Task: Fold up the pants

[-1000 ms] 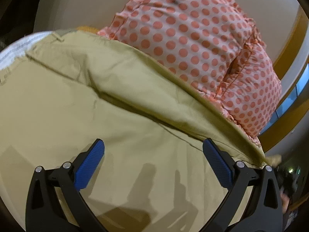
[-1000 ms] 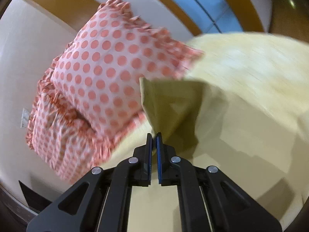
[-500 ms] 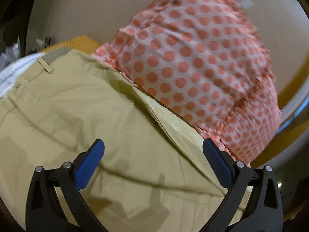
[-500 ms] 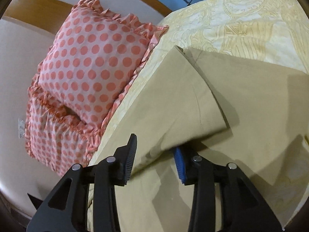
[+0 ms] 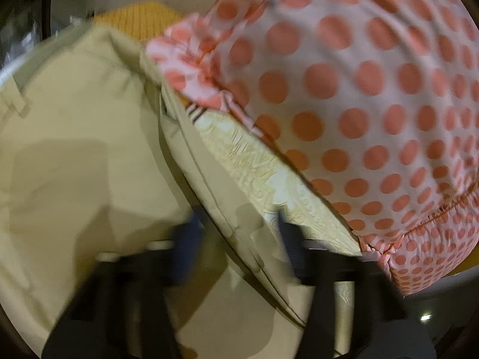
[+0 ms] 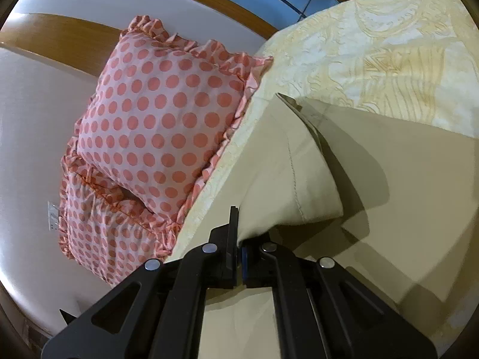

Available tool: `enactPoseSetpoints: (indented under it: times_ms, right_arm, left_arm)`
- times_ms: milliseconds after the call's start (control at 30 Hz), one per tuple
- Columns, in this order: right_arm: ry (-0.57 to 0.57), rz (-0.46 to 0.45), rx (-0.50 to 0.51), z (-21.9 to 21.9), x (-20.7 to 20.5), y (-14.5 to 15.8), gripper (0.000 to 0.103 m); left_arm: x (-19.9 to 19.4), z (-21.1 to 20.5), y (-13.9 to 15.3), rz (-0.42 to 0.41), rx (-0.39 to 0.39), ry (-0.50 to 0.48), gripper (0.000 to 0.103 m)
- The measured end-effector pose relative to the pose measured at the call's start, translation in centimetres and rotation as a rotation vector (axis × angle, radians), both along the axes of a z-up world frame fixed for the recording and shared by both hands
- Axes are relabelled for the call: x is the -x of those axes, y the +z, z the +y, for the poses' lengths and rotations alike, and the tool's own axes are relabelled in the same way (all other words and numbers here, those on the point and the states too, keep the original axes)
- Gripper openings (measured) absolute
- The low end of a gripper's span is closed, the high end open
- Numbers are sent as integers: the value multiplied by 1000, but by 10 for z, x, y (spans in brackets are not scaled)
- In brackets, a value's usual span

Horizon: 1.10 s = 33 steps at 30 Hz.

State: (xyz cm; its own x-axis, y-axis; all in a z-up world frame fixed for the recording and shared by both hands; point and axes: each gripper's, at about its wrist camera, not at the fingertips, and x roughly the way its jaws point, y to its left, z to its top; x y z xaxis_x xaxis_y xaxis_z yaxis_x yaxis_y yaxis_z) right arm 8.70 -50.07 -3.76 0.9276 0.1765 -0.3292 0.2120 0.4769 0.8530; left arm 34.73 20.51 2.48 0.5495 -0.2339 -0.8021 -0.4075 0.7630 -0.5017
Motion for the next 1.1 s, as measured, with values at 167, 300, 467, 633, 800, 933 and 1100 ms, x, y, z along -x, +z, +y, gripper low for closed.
enactPoseSetpoints:
  times_ms: [167,300,467,633,800,933,1100]
  right_arm:
    - [7,-73,21,-3,11,22,1]
    - [-26,-102,82,-8,42,41,1]
    - [-44,-36,113,-14,76,26,1]
    - [-72,24,95,-17,93,2,2]
    - [-91,78,156,-15,105,-3,2]
    - [-167,105,225,-12,122,4,31]
    - [-239,141,293,-17,131,-2,55]
  left_arm:
    - [34,5,24,-94,-26,-25,2]
    - [135,10,71,-264,-51,-62,2]
    - [269,17,66,-298,-70,-55,3]
    - [334,15,22,-231,-24,8,3]
    - [355,17,-7,-219,12,26,4]
    - [364,15,-10,-258,-18,21,17]
    - [377,10,1,-338,-59,38,61]
